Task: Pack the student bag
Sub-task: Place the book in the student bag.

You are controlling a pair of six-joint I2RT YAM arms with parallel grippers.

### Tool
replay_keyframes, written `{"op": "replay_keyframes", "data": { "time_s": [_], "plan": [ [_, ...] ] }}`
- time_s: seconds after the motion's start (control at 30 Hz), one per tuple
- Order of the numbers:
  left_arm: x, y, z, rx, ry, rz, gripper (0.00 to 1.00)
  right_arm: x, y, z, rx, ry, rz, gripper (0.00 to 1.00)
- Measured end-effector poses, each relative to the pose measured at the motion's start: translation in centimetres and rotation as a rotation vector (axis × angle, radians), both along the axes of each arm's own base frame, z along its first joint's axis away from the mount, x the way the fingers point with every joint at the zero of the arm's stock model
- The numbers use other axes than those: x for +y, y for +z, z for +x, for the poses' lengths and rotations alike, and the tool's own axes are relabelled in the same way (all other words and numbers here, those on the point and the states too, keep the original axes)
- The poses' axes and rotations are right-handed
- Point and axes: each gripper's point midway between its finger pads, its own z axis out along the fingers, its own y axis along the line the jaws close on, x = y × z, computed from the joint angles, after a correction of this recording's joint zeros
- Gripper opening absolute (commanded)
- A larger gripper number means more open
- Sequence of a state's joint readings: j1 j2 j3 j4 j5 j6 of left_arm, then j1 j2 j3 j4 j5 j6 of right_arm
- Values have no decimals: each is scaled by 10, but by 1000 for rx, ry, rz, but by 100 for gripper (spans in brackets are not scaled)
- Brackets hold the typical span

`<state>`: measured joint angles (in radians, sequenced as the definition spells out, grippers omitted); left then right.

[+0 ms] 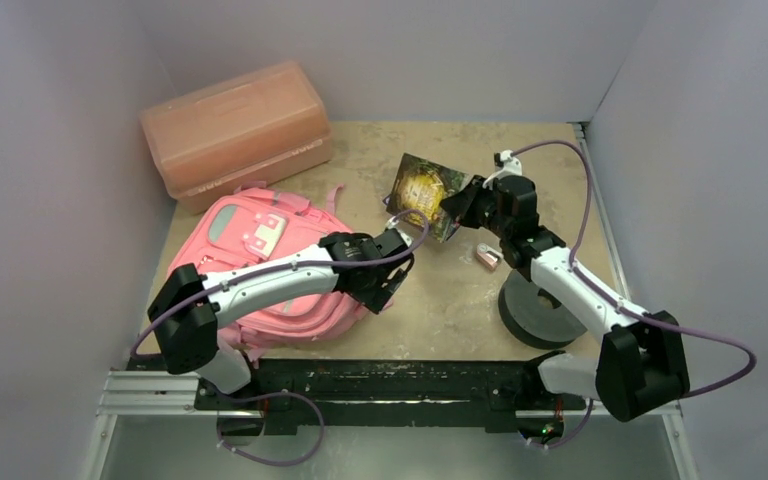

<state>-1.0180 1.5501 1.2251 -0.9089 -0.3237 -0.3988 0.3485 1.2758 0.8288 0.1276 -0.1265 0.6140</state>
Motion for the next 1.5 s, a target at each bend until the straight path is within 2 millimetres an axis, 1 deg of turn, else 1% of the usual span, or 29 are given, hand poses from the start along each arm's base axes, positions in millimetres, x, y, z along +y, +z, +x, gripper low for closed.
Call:
{"op": "replay_keyframes", "data": {
  "time_s": [0.1, 0.2, 0.3, 0.4, 0.47, 0.53, 0.57, 0.63, 0.7, 0.77, 0.83, 0.87, 0.93, 1.07, 1.13, 1.23, 1.3, 1.37, 1.43, 1.5],
  "plan": [
    [3, -8, -5, 21, -26, 46, 67, -3, -3, -13, 23, 11, 9, 0],
    [8, -14, -5, 31, -34, 93, 55, -4, 1, -24, 28, 23, 8, 0],
    [17, -14, -1, 5, -38, 144, 45, -5, 5, -32, 22, 41, 12, 0],
    [24, -11, 5, -27, -40, 184, 35, -7, 0, -43, 47, 53, -9, 0],
    [27, -9, 9, -43, -48, 217, 24, -11, -7, -52, 79, 59, -34, 0],
    [26, -8, 13, -56, -53, 239, 7, -16, -16, -64, 116, 64, -60, 0],
    [26, -8, 15, -63, -56, 251, 0, -20, -19, -72, 135, 66, -74, 0],
    [29, -5, 20, -91, -49, 278, 0, -28, -21, -90, 160, 61, -94, 0],
    [33, 1, 26, -131, -35, 303, 0, -37, -16, -109, 161, 58, -106, 0],
    [39, 11, 33, -188, -7, 316, 0, -42, -6, -123, 143, 58, -98, 0],
    [46, 27, 39, -258, 29, 317, 0, -42, 3, -136, 126, 81, -77, 0],
    [49, 36, 42, -291, 45, 311, 0, -39, 6, -141, 125, 99, -62, 0],
    [57, 59, 47, -376, 96, 283, 0, -31, 10, -151, 138, 152, -18, 0],
    [76, 107, 51, -523, 179, 200, 0, -3, 14, -175, 221, 298, 135, 0],
    [83, 123, 51, -569, 206, 159, 0, 9, 18, -184, 261, 350, 221, 0],
    [91, 140, 49, -616, 233, 111, 0, 22, 28, -191, 306, 406, 344, 0],
    [94, 145, 49, -632, 236, 96, 0, 30, 34, -192, 334, 433, 413, 0],
    [95, 150, 49, -645, 235, 82, 0, 36, 36, -189, 359, 448, 475, 0],
    [95, 153, 49, -655, 233, 71, 0, 41, 29, -184, 398, 445, 538, 0],
    [95, 157, 49, -660, 228, 61, 0, 47, 14, -182, 458, 429, 592, 0]
  ]
}}
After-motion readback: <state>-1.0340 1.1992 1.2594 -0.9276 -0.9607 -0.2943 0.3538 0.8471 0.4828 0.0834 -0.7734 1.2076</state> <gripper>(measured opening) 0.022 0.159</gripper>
